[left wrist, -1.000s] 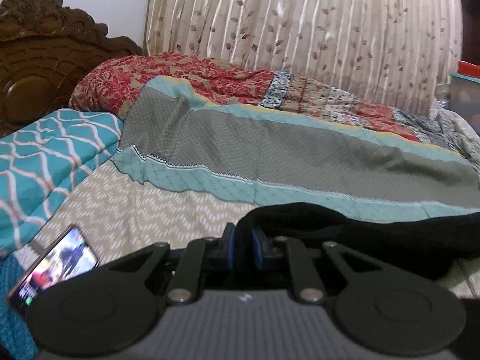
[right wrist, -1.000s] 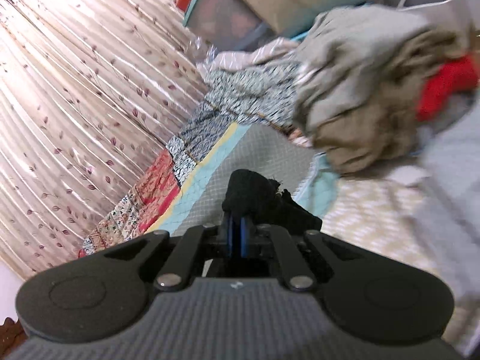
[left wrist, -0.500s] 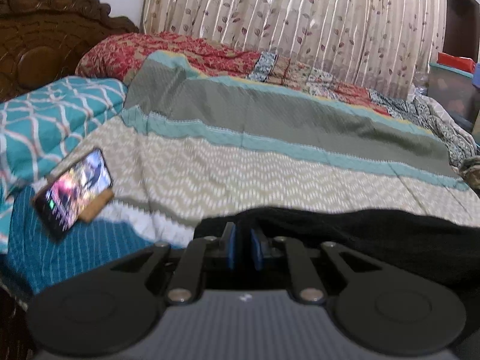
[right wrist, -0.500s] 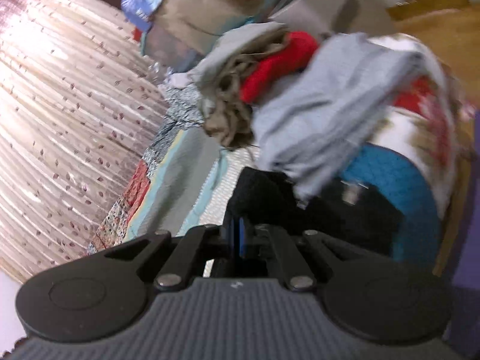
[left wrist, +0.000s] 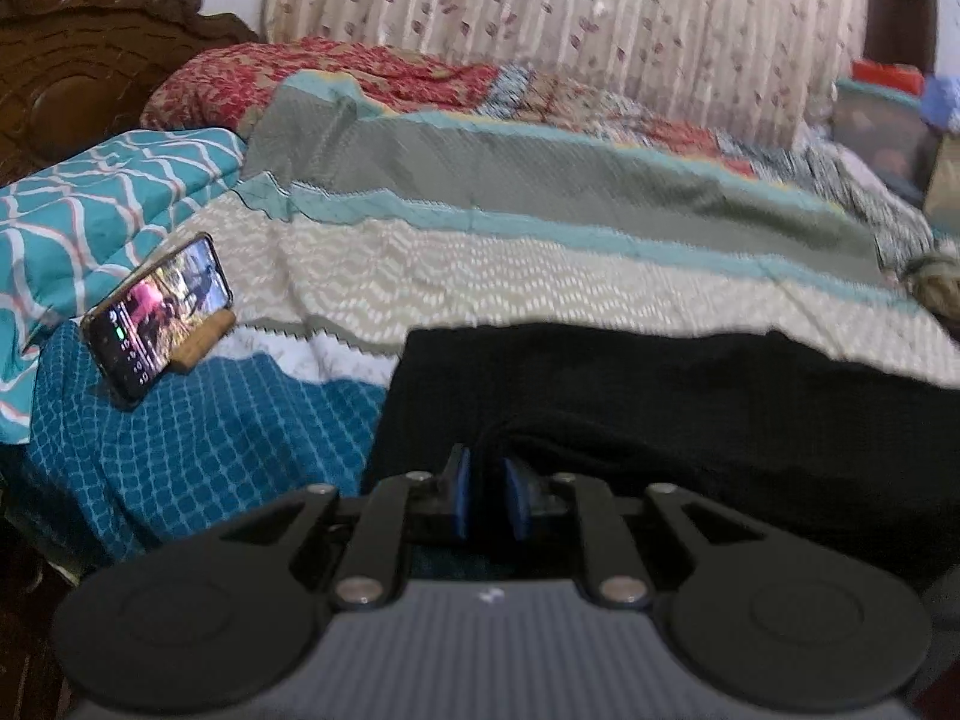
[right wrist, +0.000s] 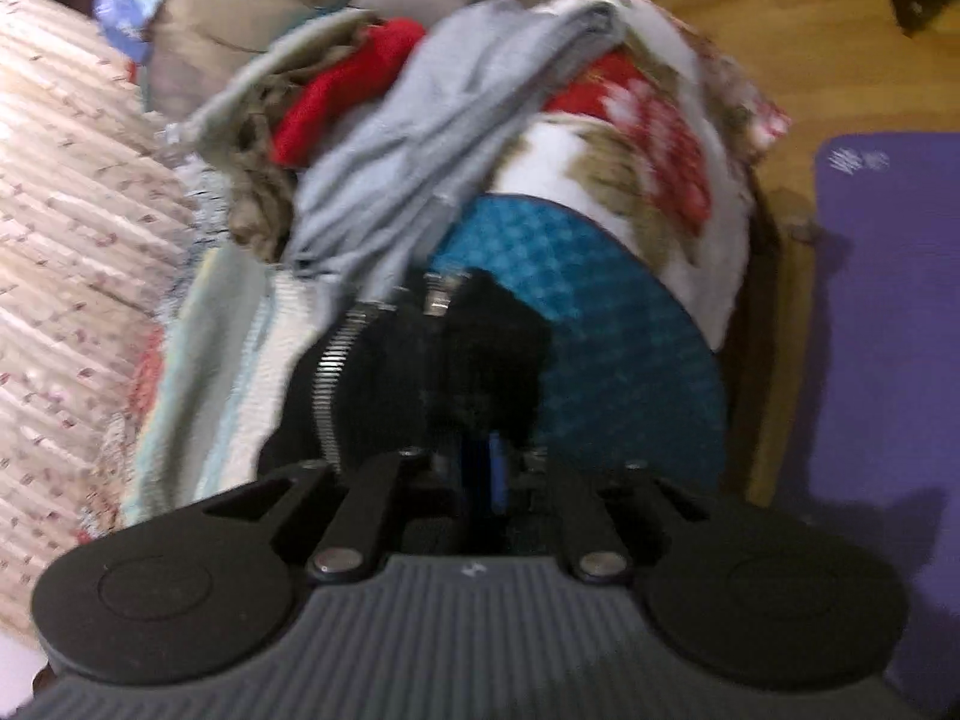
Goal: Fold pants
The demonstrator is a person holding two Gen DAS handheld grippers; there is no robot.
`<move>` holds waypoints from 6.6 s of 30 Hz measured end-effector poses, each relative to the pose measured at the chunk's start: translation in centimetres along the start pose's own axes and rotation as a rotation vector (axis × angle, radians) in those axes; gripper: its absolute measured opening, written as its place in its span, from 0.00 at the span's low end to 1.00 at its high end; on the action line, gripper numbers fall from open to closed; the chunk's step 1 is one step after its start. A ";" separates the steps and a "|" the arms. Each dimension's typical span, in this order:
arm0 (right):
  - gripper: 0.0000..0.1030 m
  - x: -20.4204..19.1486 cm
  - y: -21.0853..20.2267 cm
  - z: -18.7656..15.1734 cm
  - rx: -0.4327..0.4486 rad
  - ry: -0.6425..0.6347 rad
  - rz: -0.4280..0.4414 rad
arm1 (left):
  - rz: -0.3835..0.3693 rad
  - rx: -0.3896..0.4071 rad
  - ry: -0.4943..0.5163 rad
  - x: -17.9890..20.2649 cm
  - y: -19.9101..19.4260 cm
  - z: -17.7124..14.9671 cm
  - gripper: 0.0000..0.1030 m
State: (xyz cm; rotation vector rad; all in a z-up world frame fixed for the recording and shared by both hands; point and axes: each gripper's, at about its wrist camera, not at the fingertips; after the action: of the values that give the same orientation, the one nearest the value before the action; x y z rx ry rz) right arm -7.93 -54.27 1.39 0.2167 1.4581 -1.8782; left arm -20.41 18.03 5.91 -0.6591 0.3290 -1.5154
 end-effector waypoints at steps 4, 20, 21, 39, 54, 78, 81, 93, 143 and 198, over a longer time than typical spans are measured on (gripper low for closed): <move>0.43 1.0 0.0 0.0 0.010 0.014 -0.041 | -0.055 -0.080 0.055 0.0 -0.8 -1.4 0.36; 0.50 -8.8 -5.5 -3.0 0.188 -0.357 0.052 | -0.121 0.018 -0.172 -8.6 6.0 8.5 0.94; 0.51 -11.0 -5.2 -3.7 0.148 -0.419 0.105 | -0.133 -0.011 -0.175 -8.5 7.3 8.8 0.94; 0.60 -33.2 5.8 -30.0 -0.439 -1.334 0.260 | -0.184 -0.153 -0.141 -5.2 12.0 6.1 0.50; 0.15 -39.1 -4.6 -29.1 -0.013 -1.286 0.592 | -0.167 0.213 -0.253 -5.3 7.3 14.0 0.15; 0.31 -28.0 -0.2 -34.9 -0.084 -1.769 0.646 | -0.235 -0.017 -0.699 -12.0 14.2 10.1 0.80; 0.30 -28.5 1.1 -36.9 -0.089 -1.850 0.602 | -0.253 -0.036 -0.717 -11.5 15.8 10.7 0.78; 0.03 -30.3 -3.0 -36.0 0.007 -1.801 0.641 | -0.247 -0.057 -0.743 -11.1 14.9 11.0 0.14; 0.36 -6.0 -1.5 -9.0 0.179 -0.495 0.096 | -0.029 -0.340 -0.159 11.0 20.2 8.2 0.70; 0.35 -5.8 -4.7 -8.2 0.017 -0.494 0.317 | 0.021 -0.410 0.038 15.0 21.7 6.5 0.75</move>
State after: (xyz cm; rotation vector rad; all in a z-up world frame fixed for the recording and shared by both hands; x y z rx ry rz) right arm -9.20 -44.04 5.32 -0.0129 1.0062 -1.5459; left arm 1.74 3.10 1.33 -0.9454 0.6842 -1.4531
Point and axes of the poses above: each gripper's, at about its wrist camera, not at the fingertips, and y roughly the way its jaws point, x to its right, z to its top, and after that the axes turned 12 degrees about -z, right-handed
